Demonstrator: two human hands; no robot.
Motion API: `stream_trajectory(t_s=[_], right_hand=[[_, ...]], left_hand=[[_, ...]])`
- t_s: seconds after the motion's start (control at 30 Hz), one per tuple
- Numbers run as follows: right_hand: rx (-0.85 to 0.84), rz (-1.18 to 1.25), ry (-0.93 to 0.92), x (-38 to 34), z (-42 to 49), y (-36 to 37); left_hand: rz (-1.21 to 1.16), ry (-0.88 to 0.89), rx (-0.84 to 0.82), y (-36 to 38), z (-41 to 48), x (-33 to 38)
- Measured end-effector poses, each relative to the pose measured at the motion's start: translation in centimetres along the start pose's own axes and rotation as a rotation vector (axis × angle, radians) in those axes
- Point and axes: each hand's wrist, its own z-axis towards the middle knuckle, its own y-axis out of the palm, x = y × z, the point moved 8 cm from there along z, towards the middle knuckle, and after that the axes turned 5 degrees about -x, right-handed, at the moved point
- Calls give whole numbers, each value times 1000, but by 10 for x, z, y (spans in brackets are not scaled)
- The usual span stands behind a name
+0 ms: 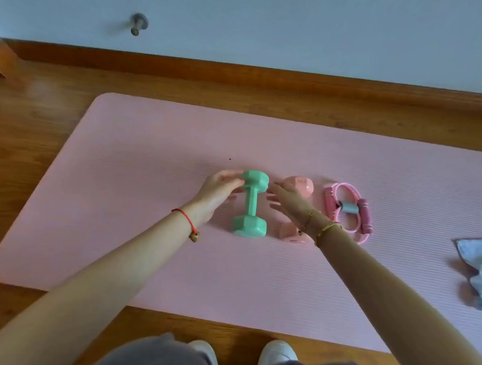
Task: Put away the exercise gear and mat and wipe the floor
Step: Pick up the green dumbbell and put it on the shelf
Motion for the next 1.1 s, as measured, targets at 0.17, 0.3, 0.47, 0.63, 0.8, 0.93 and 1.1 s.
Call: stream_trajectory(t_s=[0.17, 0.3, 0.47, 0.63, 0.8, 0.93, 1.1], right_hand=[[-14, -85, 70, 2, 12, 9], [2, -154, 139, 9, 22, 15], [16, -209, 177, 16, 35, 20], [9, -234, 174, 23, 39, 28], [11, -236, 170, 29, 44, 34], [45, -289, 143, 32, 48, 30], [98, -353, 69, 14, 40, 25]], left_hand=[[44, -82, -5, 14, 14, -18], [57, -151, 19, 16, 24, -40], [80, -220, -22, 20, 35, -67], [110, -210, -70, 26, 35, -71], [170, -171, -55, 29, 38, -71], [170, -164, 12, 28, 39, -73], [204, -140, 69, 24, 33, -59]])
